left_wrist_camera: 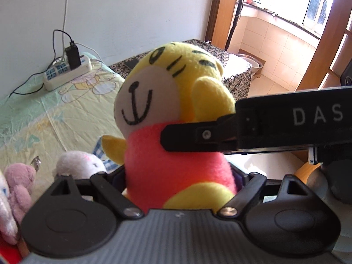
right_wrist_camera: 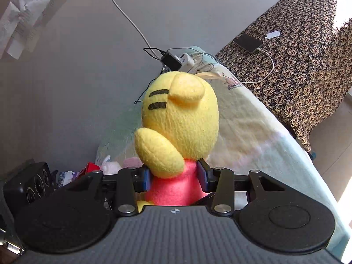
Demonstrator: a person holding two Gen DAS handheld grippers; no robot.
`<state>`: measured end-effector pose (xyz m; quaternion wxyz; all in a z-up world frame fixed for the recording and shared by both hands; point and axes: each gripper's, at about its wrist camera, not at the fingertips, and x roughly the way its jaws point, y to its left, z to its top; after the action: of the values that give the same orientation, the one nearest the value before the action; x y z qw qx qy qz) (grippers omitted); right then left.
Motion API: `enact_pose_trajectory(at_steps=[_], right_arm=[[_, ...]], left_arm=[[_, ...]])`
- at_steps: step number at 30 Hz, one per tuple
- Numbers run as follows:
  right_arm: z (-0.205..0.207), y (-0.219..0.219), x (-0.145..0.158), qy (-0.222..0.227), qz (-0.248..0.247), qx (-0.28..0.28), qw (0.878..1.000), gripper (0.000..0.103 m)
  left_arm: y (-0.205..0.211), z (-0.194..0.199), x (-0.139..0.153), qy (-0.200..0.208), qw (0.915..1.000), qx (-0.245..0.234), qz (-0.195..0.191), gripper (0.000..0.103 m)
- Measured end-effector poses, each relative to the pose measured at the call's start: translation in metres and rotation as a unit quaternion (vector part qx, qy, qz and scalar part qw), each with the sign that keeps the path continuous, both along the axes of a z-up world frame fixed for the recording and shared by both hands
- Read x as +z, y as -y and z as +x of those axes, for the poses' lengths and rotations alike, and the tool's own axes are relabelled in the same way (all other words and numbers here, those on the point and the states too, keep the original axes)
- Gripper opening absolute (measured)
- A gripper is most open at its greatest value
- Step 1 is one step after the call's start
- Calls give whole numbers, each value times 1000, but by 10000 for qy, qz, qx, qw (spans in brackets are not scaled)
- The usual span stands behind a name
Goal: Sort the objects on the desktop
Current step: 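Lift the tiger plush and carry it over the red box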
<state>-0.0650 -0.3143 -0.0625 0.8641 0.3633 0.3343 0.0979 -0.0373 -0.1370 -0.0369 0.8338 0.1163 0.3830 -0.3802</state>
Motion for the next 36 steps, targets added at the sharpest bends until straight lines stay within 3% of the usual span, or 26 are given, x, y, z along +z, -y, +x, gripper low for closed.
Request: enact_pose_trajectory(at_steps=[9, 20, 27, 36], right_arm=[[9, -85, 33, 636, 72, 612, 9961, 44], [32, -202, 60, 1090, 8, 1489, 9828, 44], [47, -259, 58, 1051, -39, 1802, 9780, 44], [59, -311, 49, 522, -682, 1749, 9808, 44]], left_arm=[[-105, 5, 41, 389, 9953, 796, -393, 86], [-226, 6, 65, 863, 9806, 1706, -432, 86], [-277, 13, 58, 865, 9757, 1990, -312, 86], [-310, 30, 30, 456, 9807, 1897, -162, 85]])
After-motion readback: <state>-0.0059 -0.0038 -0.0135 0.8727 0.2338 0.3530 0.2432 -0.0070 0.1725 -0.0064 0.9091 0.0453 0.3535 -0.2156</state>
